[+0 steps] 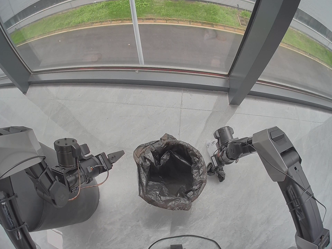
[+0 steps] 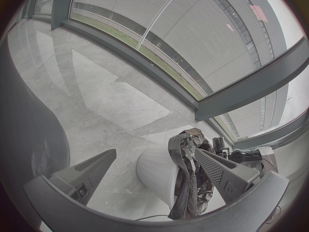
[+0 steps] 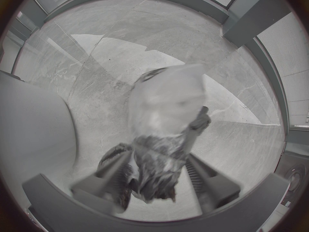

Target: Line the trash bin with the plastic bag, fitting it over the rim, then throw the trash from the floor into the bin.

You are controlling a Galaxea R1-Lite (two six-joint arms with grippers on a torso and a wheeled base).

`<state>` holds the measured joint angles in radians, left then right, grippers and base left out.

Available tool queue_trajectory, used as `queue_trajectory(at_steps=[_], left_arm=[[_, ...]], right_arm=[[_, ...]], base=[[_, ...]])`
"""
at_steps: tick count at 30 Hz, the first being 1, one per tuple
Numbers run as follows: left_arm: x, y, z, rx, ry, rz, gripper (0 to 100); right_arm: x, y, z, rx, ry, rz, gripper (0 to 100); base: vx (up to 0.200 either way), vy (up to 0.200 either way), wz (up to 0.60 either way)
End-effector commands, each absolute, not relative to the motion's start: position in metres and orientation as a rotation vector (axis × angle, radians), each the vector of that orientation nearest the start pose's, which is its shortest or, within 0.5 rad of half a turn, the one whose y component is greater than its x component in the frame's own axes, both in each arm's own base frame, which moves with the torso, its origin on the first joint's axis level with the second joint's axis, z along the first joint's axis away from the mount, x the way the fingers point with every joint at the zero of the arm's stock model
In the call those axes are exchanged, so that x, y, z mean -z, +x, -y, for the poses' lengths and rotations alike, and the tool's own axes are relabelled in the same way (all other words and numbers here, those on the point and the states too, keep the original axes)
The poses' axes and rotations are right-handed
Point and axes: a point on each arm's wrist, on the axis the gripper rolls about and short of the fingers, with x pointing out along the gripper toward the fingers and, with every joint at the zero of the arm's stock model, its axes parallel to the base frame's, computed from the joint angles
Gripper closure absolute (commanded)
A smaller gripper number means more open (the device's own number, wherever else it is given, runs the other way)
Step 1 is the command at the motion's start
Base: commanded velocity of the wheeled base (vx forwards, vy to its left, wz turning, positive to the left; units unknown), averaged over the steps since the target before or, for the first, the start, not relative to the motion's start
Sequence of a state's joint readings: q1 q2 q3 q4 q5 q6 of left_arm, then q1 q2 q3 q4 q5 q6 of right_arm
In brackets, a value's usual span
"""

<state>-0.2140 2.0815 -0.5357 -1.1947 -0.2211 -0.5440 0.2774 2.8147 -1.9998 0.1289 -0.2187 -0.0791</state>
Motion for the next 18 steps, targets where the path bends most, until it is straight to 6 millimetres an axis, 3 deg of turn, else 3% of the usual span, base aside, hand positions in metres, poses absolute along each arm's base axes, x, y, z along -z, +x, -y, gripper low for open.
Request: queue_trajectory(at_steps=[1, 5, 10, 11, 15, 16, 17, 18], left_arm=[[-0.054, 0.314, 0.073, 0.323, -0.532, -0.461, 0], [-0.055, 0.313, 0.073, 0.323, -0.532, -0.461, 0], [-0.061, 0.312, 0.072, 0.330, -0.533, -0.432, 0], [-0.064, 0.311, 0.072, 0.334, -0.535, -0.419, 0], [-0.065, 0.308, 0.071, 0.344, -0.531, -0.383, 0], [-0.065, 0.308, 0.071, 0.344, -0.531, -0.383, 0], [-0.065, 0.307, 0.071, 0.348, -0.530, -0.375, 0], [-0.065, 0.306, 0.071, 0.349, -0.529, -0.377, 0]], right_arm=[[0.058, 0.501, -0.137, -0.083, -0.308, -0.907, 100], [0.024, 0.501, -0.140, -0.064, -0.318, -0.861, 100], [-0.046, 0.489, -0.143, -0.092, -0.400, -0.818, 100], [-0.072, 0.482, -0.150, -0.110, -0.411, -0.786, 100], [-0.144, 0.434, -0.184, -0.159, -0.528, -0.768, 100], [-0.144, 0.434, -0.184, -0.159, -0.528, -0.768, 100], [-0.172, 0.404, -0.201, -0.167, -0.618, -0.777, 100], [-0.182, 0.391, -0.208, -0.184, -0.641, -0.781, 100]], base=[[0.000, 0.000, 0.00], [0.000, 0.000, 0.00], [0.000, 0.000, 0.00], [0.000, 0.000, 0.00], [0.000, 0.000, 0.00], [0.000, 0.000, 0.00], [0.000, 0.000, 0.00], [0.000, 0.000, 0.00]])
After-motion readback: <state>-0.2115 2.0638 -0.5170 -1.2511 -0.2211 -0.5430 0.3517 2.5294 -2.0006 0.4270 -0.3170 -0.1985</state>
